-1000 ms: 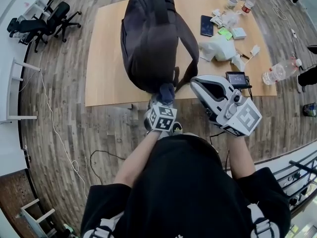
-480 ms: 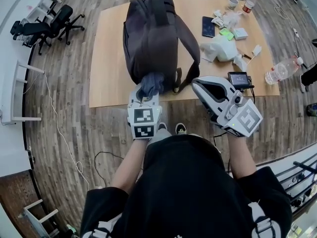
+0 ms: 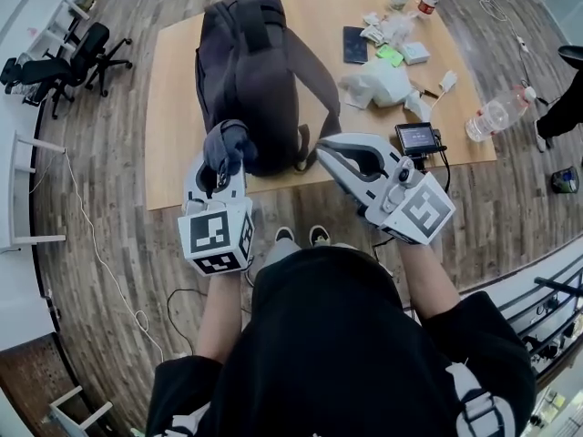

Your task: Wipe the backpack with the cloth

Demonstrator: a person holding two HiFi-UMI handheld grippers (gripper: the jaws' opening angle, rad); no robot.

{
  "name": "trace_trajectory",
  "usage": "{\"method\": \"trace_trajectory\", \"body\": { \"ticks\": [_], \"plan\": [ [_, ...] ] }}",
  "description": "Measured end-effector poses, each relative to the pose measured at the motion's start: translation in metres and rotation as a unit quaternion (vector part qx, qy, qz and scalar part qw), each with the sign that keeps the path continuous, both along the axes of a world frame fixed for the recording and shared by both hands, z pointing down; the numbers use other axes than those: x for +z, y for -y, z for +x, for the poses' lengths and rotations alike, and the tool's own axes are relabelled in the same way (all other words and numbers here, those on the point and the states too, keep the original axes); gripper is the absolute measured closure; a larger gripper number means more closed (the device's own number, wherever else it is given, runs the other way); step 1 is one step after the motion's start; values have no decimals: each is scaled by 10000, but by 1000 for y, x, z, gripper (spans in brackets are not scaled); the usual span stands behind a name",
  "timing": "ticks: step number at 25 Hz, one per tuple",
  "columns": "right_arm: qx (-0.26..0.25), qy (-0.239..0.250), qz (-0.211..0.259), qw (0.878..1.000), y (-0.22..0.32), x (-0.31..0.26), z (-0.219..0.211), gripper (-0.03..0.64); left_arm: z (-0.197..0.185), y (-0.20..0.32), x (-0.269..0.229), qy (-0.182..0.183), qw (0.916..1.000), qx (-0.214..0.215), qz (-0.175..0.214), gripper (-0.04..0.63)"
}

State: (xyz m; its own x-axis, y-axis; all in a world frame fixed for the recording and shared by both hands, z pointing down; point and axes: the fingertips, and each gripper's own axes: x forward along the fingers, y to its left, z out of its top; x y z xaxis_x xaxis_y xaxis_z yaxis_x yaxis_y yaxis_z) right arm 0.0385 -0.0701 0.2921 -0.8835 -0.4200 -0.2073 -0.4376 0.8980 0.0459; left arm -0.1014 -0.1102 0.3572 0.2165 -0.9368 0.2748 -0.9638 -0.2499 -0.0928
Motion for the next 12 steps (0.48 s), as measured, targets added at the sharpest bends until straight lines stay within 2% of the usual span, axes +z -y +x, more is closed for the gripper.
{"method": "trace_trajectory", "body": {
  "ticks": [3, 6, 8, 10, 12],
  "plan": [
    [19, -63, -82, 9999, 1, 4, 3, 604, -14, 0, -11, 88, 9996, -210, 175, 495],
    [21, -130, -178, 9998, 3, 11, 2, 604, -15, 6, 0, 337, 9992, -193, 90, 497],
    [10, -272, -217, 9994, 4, 21, 0, 604, -10, 3, 20, 375, 9990, -142, -176, 497],
    [37, -405, -232, 9989, 5, 32, 0, 603, -4, -5, 52, 326, 9976, -52, -604, 497],
    [159, -347, -253, 9989, 13, 29, 5, 603, 2, -14, 79, 306, 9950, 35, -948, 497]
  ]
}}
